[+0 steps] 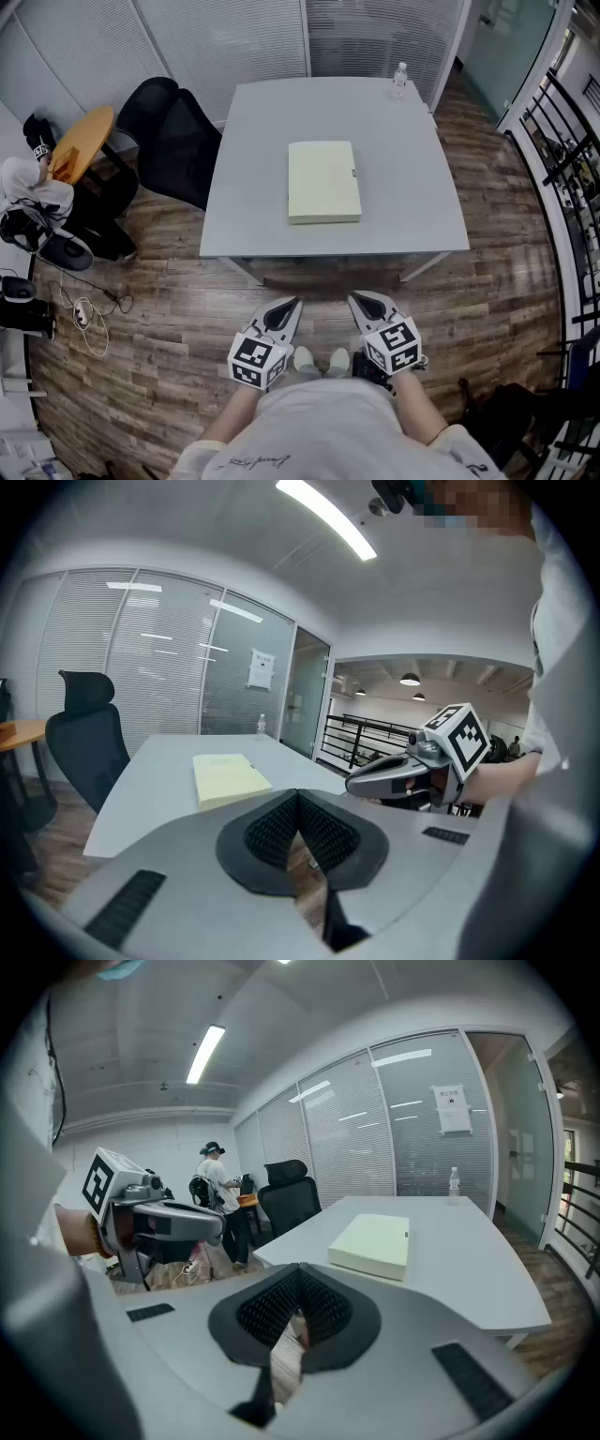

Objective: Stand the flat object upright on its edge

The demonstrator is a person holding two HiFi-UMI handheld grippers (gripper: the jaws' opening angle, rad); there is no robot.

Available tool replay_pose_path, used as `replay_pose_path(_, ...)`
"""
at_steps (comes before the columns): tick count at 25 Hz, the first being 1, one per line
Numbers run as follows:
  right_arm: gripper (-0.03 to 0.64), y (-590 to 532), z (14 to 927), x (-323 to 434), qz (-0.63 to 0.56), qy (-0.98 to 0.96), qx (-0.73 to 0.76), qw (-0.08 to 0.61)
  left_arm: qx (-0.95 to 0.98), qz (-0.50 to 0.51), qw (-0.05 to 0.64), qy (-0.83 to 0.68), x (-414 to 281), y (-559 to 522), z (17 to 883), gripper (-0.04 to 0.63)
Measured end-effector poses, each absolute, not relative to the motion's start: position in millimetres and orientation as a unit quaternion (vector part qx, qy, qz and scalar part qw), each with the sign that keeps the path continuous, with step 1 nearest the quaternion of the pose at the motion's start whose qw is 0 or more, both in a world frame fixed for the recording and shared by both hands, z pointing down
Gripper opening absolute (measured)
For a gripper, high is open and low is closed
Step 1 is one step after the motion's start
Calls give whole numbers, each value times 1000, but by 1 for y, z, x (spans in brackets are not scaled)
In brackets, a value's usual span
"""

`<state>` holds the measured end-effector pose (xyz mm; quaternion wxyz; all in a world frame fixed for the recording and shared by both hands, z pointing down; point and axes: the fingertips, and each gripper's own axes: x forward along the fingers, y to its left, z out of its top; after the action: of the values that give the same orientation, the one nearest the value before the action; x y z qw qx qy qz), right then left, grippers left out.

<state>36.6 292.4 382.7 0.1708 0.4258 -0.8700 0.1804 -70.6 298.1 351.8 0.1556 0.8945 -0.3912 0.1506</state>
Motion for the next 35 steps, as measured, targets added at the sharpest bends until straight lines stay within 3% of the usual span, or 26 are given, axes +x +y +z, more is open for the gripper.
replay_pose_path(19, 25, 301, 373, 23, 168, -870, 433, 168, 900, 127, 150, -388, -79, 294, 343, 12)
replay_pose_path(35, 25, 298, 365, 64, 158, -879, 419, 165, 889, 114, 145, -419, -50, 296, 337, 12)
